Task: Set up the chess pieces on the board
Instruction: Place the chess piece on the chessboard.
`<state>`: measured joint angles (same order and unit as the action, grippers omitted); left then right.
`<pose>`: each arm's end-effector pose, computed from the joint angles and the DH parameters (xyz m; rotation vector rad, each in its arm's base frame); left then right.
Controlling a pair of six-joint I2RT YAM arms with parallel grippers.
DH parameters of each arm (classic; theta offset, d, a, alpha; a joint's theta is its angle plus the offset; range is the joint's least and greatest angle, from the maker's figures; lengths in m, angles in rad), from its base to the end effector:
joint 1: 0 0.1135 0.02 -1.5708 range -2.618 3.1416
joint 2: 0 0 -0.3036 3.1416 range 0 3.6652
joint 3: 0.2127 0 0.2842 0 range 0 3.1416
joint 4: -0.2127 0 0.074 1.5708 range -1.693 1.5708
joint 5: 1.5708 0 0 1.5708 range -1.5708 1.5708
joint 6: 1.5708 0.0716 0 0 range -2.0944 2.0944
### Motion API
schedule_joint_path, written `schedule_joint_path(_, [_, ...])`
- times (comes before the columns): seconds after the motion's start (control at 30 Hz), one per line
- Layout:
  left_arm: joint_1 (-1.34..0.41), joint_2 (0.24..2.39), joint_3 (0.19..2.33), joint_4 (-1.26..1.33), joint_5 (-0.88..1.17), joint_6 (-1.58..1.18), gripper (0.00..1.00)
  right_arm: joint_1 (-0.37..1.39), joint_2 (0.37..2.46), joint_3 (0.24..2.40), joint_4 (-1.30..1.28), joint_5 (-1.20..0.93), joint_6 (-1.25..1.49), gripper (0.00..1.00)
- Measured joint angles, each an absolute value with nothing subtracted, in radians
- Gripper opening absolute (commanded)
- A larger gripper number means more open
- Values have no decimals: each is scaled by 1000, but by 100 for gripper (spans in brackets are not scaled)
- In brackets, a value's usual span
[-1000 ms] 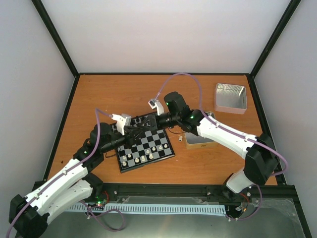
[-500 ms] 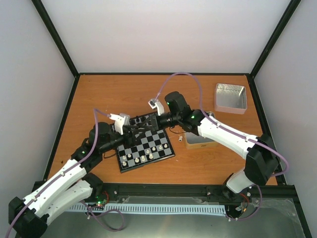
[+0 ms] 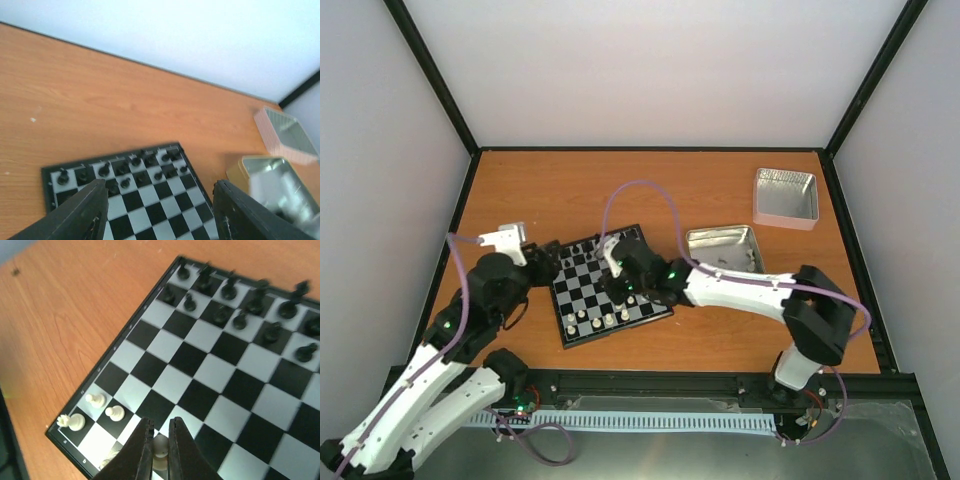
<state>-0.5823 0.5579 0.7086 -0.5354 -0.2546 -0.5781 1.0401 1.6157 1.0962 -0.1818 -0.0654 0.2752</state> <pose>0.1443 -0.0734 0.3215 -0.1659 1.9712 -0.5172 0.2064 0.3609 0.2371 -0.9250 2.2023 0.7398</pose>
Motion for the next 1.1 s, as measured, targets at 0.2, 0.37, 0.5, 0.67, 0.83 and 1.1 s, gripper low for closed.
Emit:
schedule_joint_path(0.2, [-582, 451, 719, -594, -408, -586, 62, 1140, 1770, 1111, -151, -10, 210, 5])
schedule_joint_path(0.37, [-582, 427, 718, -620, -460, -594, 62, 1161, 1881, 1176, -154, -8, 186, 5])
schedule_joint_path(0.5, [-582, 425, 715, -630, -468, -597, 62, 1166, 1912, 1200, -160, -6, 177, 6])
schedule_joint_path(0.67, [-582, 425, 715, -631, -468, -597, 62, 1168, 1916, 1220, -182, -8, 171, 7])
schedule_joint_path(0.83, [-582, 425, 715, -631, -468, -597, 62, 1168, 1935, 1239, -193, -12, 164, 8])
schedule_joint_path(1.1, [-582, 426, 714, -631, -468, -597, 62, 1168, 1958, 1245, -214, -13, 163, 12])
